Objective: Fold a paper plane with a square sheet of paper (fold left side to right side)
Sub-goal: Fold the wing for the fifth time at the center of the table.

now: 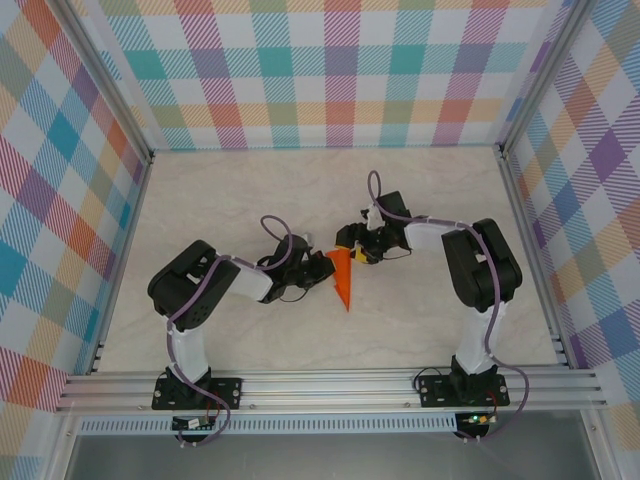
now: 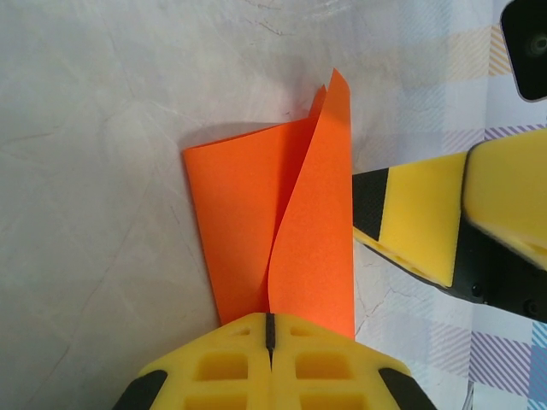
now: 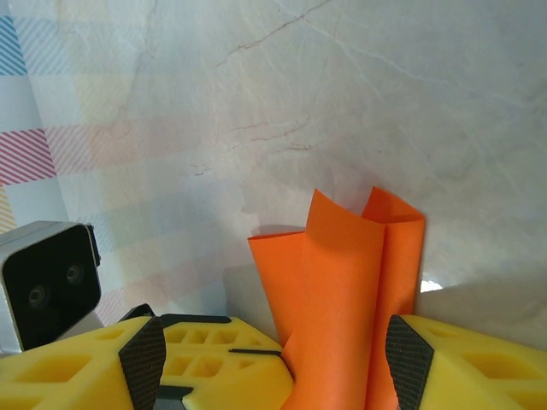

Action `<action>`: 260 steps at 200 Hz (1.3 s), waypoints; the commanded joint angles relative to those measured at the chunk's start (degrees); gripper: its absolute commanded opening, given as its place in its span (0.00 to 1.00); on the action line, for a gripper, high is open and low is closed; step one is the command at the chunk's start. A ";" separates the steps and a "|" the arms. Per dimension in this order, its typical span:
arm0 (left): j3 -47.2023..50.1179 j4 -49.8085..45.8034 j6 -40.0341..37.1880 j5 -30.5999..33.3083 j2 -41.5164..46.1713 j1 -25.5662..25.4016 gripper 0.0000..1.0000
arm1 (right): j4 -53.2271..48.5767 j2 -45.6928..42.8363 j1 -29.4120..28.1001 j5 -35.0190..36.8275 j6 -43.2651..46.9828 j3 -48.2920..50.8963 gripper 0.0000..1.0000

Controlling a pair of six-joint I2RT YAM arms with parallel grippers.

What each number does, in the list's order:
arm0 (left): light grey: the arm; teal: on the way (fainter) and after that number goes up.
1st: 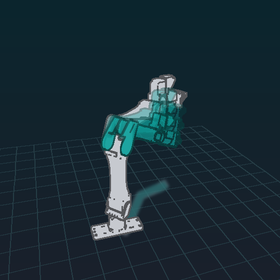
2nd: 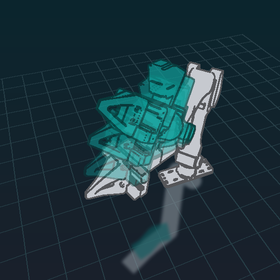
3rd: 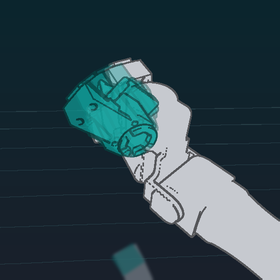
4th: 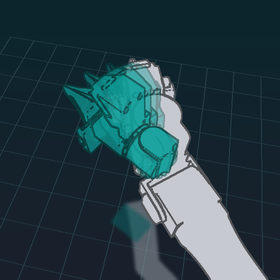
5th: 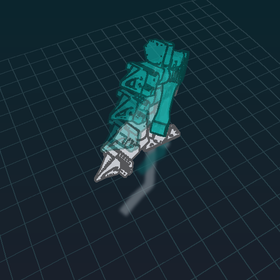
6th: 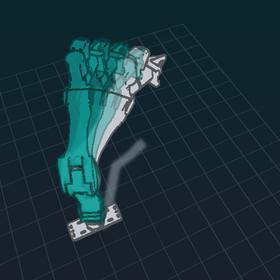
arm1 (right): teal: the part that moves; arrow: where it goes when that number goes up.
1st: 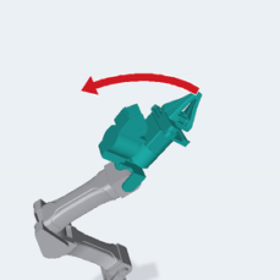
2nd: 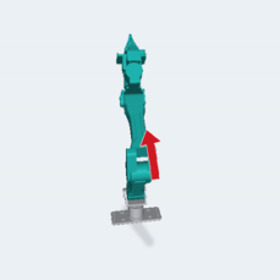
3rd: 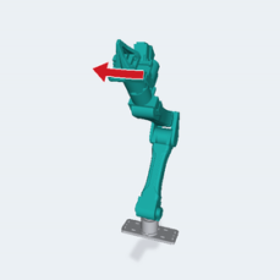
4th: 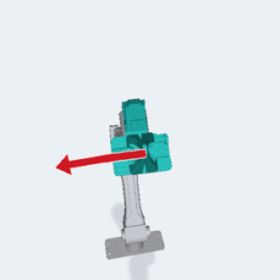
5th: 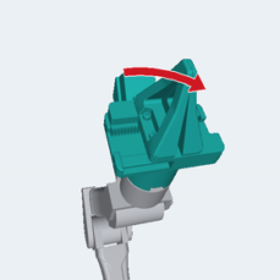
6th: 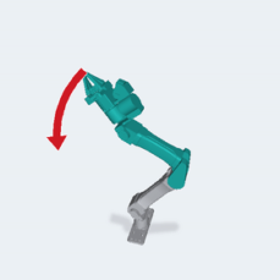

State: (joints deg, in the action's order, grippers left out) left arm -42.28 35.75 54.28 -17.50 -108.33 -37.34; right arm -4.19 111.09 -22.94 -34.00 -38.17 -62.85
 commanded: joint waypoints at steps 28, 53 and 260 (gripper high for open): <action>-1.80 -1.16 -2.17 -1.04 -1.13 0.78 0.00 | -2.75 1.82 -0.59 -0.14 0.88 -2.13 0.71; -2.19 -1.48 -2.69 -1.30 -1.25 0.78 0.00 | -7.63 2.75 -0.97 2.19 2.04 -3.86 0.71; -0.52 -4.04 -3.66 2.10 -3.02 0.76 0.00 | -12.19 -17.37 -0.06 6.80 5.22 5.53 0.55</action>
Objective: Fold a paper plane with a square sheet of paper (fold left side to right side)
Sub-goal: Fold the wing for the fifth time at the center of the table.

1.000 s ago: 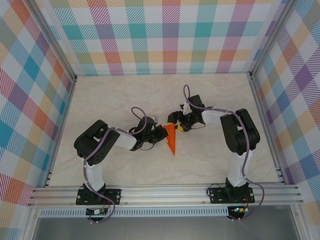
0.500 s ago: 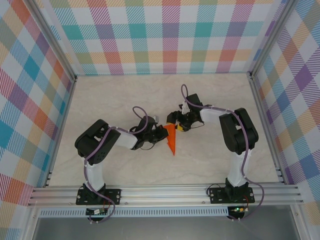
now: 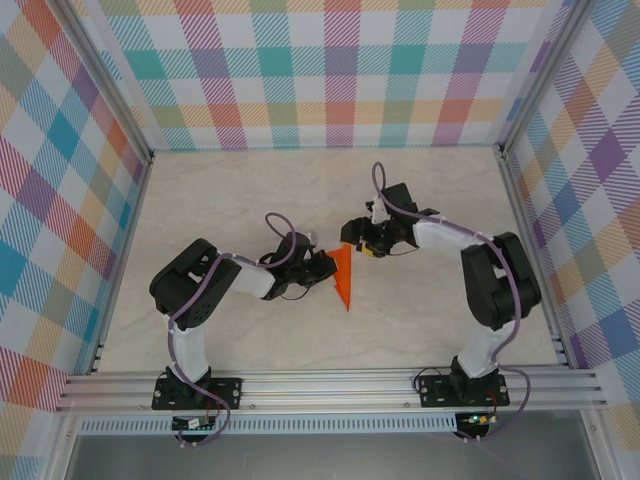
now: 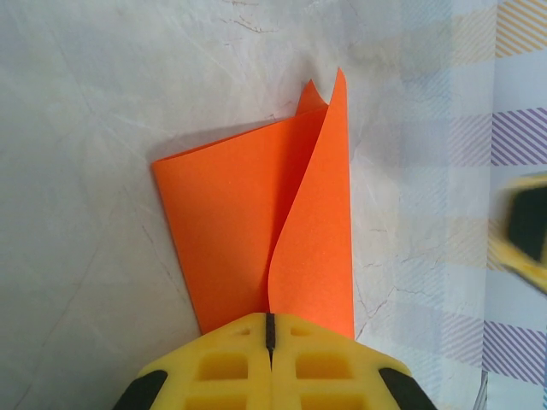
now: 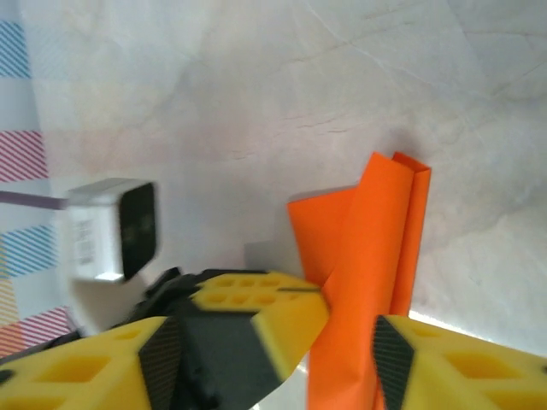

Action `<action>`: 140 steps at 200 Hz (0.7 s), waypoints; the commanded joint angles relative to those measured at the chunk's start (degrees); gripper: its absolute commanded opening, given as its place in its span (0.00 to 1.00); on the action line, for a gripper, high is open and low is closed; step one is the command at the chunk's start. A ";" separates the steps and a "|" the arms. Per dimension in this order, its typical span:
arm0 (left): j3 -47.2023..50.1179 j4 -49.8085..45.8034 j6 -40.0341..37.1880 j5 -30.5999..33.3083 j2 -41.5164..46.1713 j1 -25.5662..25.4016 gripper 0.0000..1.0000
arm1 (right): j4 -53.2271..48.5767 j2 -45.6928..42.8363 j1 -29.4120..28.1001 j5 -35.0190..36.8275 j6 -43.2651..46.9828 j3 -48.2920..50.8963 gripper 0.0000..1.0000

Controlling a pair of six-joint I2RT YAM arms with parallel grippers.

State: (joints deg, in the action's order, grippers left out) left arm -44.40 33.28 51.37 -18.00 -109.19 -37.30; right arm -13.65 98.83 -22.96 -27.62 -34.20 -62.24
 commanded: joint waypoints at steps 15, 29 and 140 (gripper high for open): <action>1.68 -1.38 -0.67 2.62 -2.16 0.74 0.00 | -5.59 -10.06 -2.63 5.77 2.36 8.73 0.54; 1.53 -1.30 -0.66 2.48 -2.12 0.65 0.00 | -9.21 -15.39 -6.41 13.95 3.06 12.13 0.54; 1.47 -1.59 -1.02 2.43 -1.31 0.65 0.00 | -24.77 -16.47 -36.99 51.36 -1.41 8.13 0.40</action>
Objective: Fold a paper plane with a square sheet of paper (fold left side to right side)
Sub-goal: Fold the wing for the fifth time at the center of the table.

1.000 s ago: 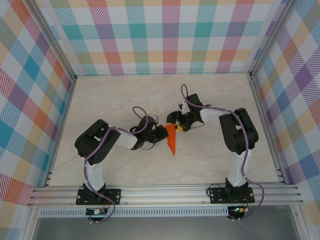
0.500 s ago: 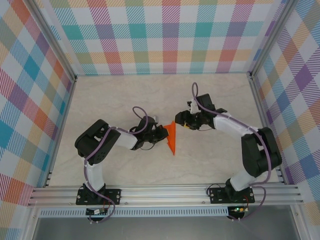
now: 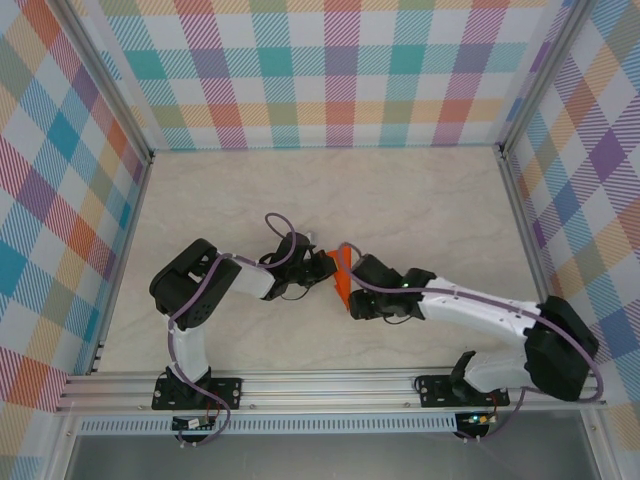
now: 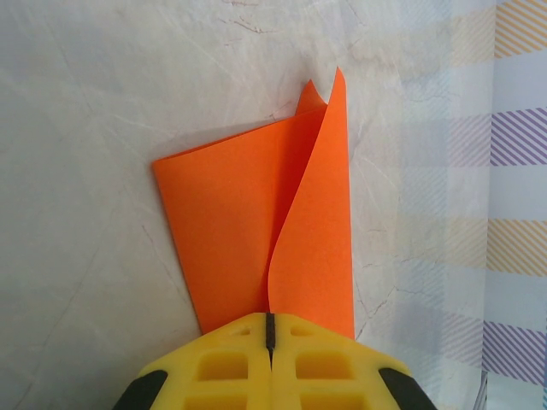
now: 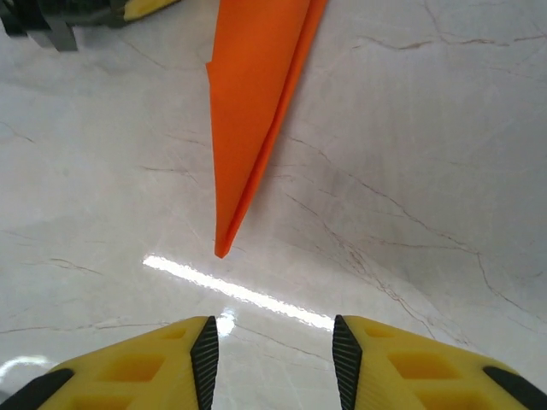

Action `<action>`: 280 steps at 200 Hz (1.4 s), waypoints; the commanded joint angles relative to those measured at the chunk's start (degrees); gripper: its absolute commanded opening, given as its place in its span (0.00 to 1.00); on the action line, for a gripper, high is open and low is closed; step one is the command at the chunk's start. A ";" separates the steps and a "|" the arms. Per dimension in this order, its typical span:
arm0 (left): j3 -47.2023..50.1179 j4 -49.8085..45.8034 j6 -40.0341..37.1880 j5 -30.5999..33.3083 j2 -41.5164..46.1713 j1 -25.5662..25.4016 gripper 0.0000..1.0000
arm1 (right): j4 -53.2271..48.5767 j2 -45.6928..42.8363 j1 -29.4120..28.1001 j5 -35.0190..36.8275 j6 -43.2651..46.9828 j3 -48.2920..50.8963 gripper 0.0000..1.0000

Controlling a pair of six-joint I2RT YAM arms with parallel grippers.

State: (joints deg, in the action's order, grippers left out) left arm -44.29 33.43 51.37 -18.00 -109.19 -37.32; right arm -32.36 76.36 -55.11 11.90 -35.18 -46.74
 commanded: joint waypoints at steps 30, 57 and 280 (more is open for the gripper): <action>1.25 -1.81 -1.15 2.39 -1.34 0.67 0.00 | -7.66 13.15 -9.36 15.71 -0.25 -12.67 0.37; 1.15 -1.78 -1.19 2.27 -1.33 0.67 0.00 | -6.76 15.95 -10.20 16.22 0.11 -13.26 0.35; 0.39 -2.49 -1.36 2.00 -1.55 0.67 0.00 | -5.88 22.83 -10.45 18.74 1.40 -14.78 0.23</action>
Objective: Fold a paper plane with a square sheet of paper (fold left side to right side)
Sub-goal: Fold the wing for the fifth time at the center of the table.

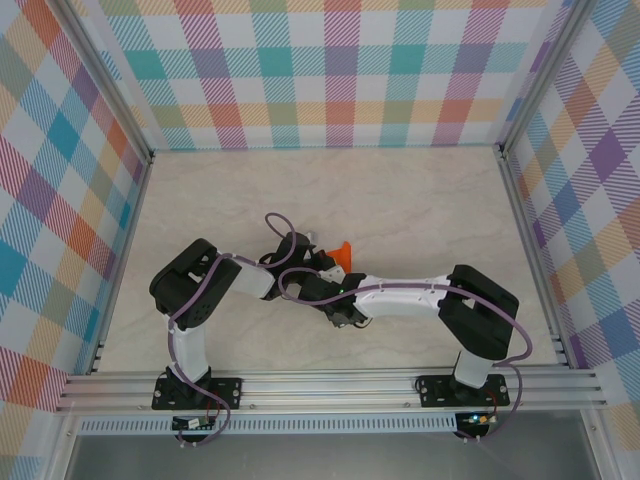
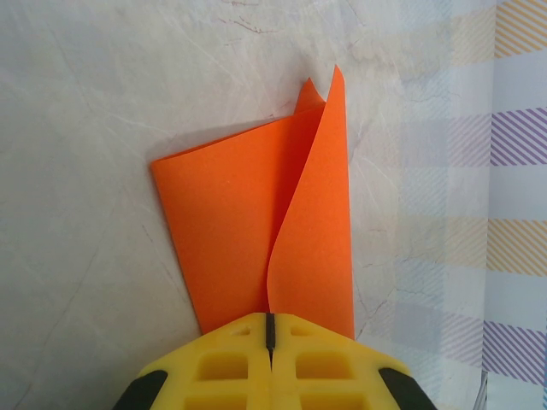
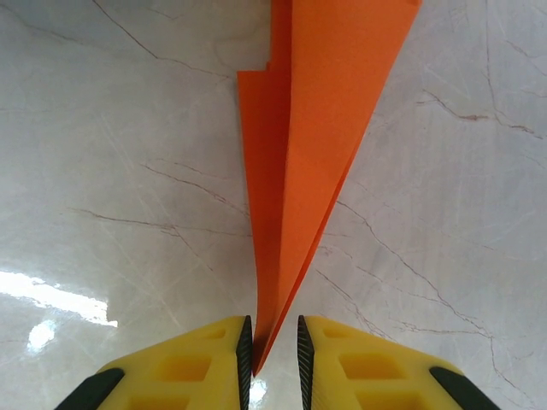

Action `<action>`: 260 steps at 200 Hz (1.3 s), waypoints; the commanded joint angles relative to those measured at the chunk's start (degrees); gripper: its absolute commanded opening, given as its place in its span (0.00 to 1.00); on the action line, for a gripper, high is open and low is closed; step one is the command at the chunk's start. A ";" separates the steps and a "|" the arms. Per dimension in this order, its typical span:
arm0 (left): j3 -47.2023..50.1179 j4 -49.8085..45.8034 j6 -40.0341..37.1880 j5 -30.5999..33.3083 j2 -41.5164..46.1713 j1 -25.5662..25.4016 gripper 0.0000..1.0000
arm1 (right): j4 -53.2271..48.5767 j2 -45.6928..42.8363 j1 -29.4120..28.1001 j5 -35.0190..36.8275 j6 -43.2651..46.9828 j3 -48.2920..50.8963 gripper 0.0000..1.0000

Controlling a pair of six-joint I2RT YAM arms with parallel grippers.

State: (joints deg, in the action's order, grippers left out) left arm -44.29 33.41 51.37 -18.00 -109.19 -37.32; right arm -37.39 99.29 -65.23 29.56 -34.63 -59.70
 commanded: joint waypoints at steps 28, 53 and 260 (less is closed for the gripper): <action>0.38 -2.49 -1.37 1.91 -1.55 0.67 0.00 | 0.46 -1.80 -0.38 0.94 0.80 -0.87 0.24; 0.35 -2.40 -1.28 1.92 -1.53 0.67 0.00 | -0.33 -1.26 -0.36 1.36 0.72 -1.27 0.23; 0.63 -2.65 -1.40 2.27 -1.35 0.66 0.00 | -3.46 2.11 -1.61 2.45 -1.27 -0.85 0.09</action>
State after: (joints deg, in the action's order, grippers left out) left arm -44.29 33.41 51.37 -18.00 -109.19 -37.32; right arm -38.85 100.47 -66.17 31.09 -34.87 -59.90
